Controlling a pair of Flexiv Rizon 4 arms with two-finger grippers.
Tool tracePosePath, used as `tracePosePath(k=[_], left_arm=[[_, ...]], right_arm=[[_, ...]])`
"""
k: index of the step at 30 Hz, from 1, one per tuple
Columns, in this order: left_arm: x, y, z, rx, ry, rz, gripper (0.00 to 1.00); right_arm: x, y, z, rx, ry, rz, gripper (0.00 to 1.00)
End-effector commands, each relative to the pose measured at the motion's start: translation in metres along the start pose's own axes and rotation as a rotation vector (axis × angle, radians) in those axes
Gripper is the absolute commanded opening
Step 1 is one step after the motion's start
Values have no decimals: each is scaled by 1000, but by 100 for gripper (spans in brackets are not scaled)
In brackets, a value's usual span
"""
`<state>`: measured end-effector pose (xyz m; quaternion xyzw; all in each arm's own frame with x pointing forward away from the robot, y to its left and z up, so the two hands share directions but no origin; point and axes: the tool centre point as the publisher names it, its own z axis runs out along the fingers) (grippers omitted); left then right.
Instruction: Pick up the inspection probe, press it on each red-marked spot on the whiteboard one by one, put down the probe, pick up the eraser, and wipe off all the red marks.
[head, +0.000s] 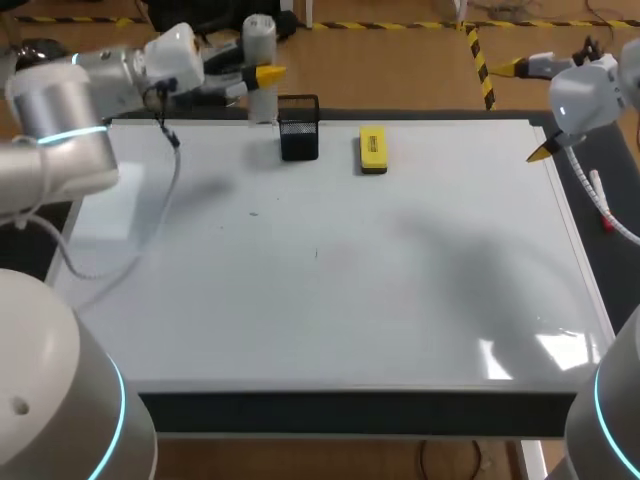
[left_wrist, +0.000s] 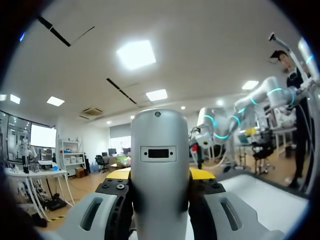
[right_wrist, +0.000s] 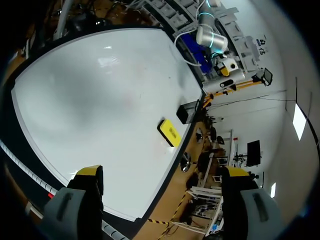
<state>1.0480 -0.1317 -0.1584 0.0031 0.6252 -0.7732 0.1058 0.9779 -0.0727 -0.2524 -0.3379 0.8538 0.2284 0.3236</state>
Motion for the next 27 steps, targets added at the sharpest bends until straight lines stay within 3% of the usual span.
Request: tracePosePath(k=[1,17,27], left_arm=[[-19,4,12,19,143,-4,0],[-34,24,54,65,227,-44,0],[-38,41,59,60,226,-73,0]], right_arm=[[0,0,0,1,3,-3,100],[0,0,0,1,3,-3,100],[0,0,0,1,3,-3,100]])
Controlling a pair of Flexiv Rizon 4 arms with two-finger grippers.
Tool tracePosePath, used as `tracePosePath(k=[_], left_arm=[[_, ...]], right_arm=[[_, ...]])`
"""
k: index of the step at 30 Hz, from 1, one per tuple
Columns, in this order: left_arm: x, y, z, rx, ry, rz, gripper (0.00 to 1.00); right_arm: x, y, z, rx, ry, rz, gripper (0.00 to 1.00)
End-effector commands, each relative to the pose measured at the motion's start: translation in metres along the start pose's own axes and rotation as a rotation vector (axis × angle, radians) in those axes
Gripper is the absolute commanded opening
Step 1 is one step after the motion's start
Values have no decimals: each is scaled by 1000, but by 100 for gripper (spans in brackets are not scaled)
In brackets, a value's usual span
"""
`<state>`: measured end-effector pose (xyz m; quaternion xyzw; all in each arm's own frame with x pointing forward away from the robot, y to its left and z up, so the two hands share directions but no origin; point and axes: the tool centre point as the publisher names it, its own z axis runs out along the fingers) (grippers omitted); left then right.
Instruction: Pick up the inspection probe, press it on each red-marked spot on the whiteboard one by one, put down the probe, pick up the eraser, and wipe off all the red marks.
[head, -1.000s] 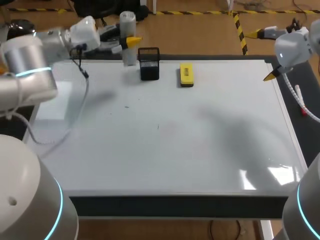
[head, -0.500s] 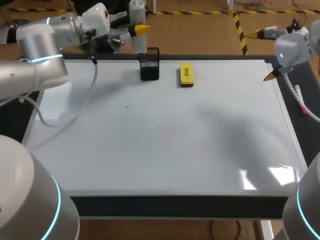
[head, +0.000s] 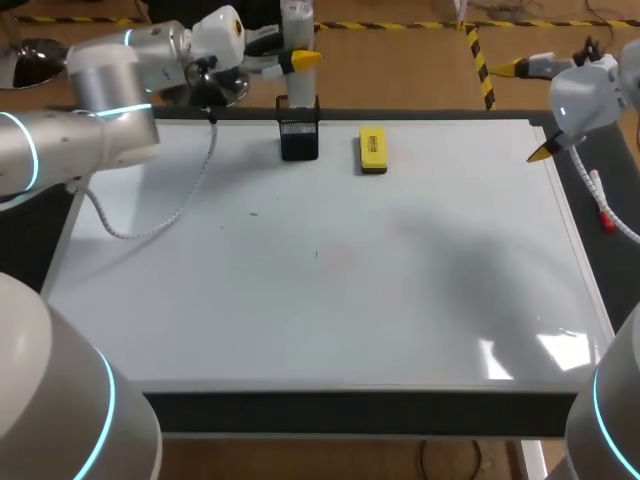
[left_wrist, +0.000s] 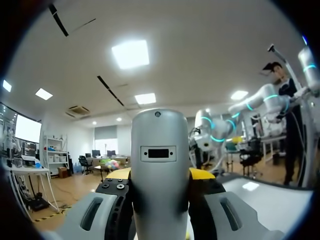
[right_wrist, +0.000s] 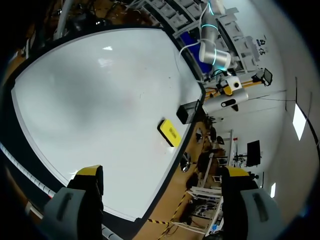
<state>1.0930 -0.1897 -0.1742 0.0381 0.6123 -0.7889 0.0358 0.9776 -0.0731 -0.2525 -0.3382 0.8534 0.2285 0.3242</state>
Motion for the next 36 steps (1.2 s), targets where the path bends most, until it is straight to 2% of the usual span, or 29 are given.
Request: tracePosePath(k=[1,23,36], left_arm=[[-6,9,-1,8,86,-10,0],[-6,51,-10,-20,42,-74,0],[-5,69,-20,6,9,-49,0]], right_arm=[[0,0,0,1,4,-2,100],[0,0,0,1,4,-2,100],[0,0,0,1,4,-2,100]])
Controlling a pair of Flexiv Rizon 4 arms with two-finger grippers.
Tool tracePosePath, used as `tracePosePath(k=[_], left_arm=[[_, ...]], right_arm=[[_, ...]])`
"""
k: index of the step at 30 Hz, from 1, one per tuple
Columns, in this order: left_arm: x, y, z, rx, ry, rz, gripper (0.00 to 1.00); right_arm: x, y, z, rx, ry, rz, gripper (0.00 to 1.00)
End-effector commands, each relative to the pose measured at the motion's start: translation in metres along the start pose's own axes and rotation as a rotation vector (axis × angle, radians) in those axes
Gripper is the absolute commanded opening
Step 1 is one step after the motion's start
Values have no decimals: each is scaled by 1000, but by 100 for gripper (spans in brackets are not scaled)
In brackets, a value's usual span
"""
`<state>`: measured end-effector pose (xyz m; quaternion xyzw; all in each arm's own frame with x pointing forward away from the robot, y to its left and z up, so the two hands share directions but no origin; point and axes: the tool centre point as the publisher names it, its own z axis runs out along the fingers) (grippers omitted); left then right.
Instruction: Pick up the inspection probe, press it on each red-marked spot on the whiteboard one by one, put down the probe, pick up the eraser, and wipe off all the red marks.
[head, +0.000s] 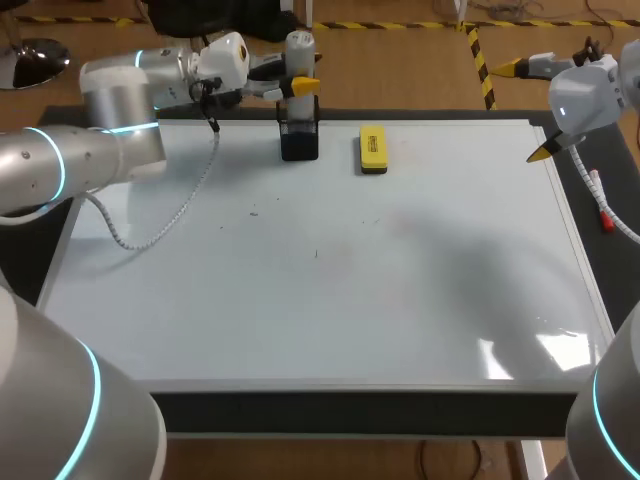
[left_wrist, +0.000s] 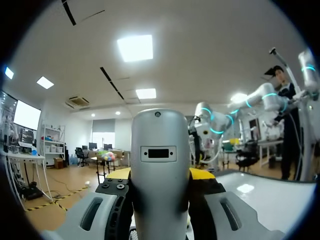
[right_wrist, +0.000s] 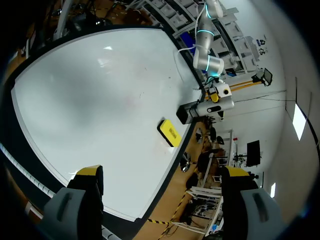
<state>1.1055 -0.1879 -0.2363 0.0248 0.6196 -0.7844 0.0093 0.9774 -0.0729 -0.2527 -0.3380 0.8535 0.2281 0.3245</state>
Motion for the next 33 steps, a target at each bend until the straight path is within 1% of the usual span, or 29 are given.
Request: tracePosePath(k=[1,17,33], left_arm=[[1,9,-3,22,-5,9,0],[-1,21,-11,16,-21,23,0],[-2,34,-10,33,-31,20,0]], right_arm=[[-1,0,0,0,4,-2,100],[-1,0,0,0,4,-2,100],[-1,0,0,0,4,-2,100]])
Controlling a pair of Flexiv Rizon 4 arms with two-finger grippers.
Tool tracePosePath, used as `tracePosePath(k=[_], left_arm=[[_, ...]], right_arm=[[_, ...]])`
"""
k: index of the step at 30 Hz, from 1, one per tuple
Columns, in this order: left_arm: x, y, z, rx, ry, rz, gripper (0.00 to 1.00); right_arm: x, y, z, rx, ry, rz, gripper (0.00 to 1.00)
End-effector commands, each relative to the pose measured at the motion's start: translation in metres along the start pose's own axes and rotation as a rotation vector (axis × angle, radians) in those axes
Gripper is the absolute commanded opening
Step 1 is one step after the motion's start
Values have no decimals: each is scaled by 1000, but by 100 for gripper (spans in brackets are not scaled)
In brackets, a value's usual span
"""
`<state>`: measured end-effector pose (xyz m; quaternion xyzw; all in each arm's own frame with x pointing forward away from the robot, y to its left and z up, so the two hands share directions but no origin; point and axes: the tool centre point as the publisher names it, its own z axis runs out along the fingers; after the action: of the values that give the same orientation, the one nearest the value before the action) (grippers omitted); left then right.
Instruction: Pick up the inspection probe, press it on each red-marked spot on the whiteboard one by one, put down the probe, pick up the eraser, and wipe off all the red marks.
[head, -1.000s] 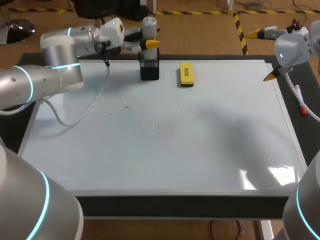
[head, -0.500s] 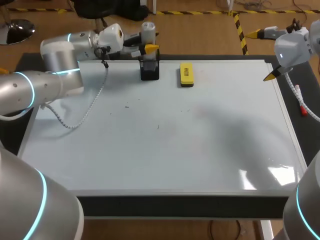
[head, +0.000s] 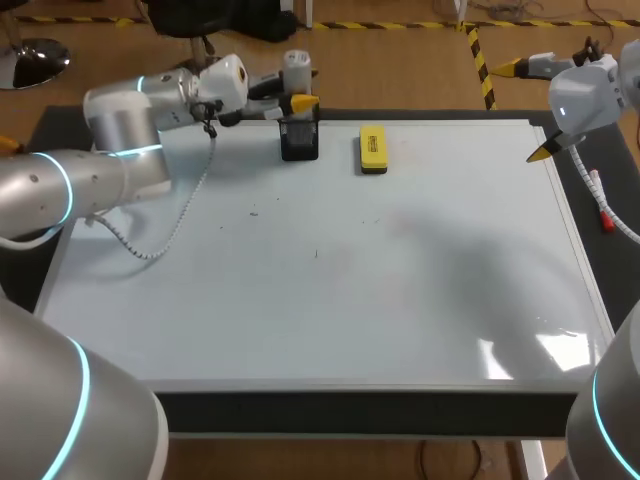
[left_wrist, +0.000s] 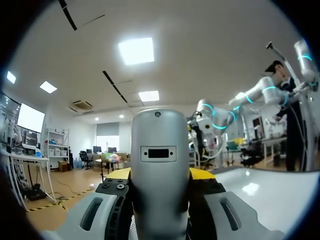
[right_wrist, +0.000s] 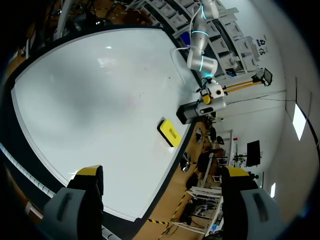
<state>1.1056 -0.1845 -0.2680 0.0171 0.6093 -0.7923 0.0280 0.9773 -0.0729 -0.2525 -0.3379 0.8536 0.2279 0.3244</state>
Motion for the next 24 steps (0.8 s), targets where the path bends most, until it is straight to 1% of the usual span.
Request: tracePosePath(k=[1,8,9,10,11,12,13,20,24], left_arm=[[-3,4,1,8,4,-1,0],[-4,6,2,-8,-5,-3,0],[-4,6,2,-7,-4,-2,21],[-3,5,2,-8,-3,-2,48],[-3,5,3,-9,-3,-2,71],[-2,4,3,-10,-3,-2,96],[-2,3,4,-12,-3,0,100],[-1,-1,4,-20,-4,5,100],[2,-8,5,-29,-11,7,100]], right_arm=[[-1,-1,0,0,4,-2,100],[-1,-1,0,0,4,-2,100],[-1,-1,0,0,4,-2,100],[-1,-1,0,0,4,-2,100],[-1,-1,0,0,4,-2,100],[-1,-1,0,0,4,-2,100],[-1,-1,0,0,4,-2,100],[-1,-1,0,0,4,-2,100],[-1,-1,0,0,4,-2,100]])
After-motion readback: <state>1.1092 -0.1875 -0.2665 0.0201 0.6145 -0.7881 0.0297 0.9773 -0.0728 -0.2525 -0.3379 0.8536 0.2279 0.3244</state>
